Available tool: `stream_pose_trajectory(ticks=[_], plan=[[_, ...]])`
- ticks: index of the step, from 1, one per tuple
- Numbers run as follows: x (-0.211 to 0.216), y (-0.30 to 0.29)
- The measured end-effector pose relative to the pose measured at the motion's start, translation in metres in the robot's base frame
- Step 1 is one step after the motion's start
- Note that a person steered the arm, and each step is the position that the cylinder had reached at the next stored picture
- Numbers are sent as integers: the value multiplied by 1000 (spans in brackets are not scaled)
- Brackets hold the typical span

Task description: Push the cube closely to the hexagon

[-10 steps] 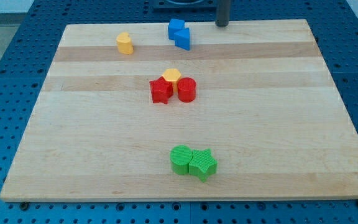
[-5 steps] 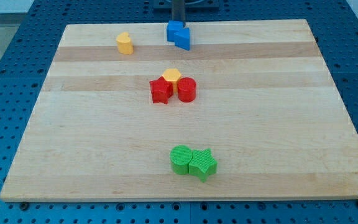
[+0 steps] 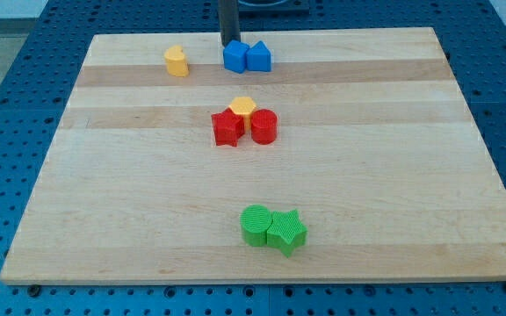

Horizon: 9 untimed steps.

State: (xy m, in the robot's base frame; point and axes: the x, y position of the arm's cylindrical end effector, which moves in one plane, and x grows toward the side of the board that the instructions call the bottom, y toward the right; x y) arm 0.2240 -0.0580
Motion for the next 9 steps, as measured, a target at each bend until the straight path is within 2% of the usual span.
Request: stream_pose_trajectory(ticks=[2,5,9], plan=[[45,2],[53,45],[88,23]])
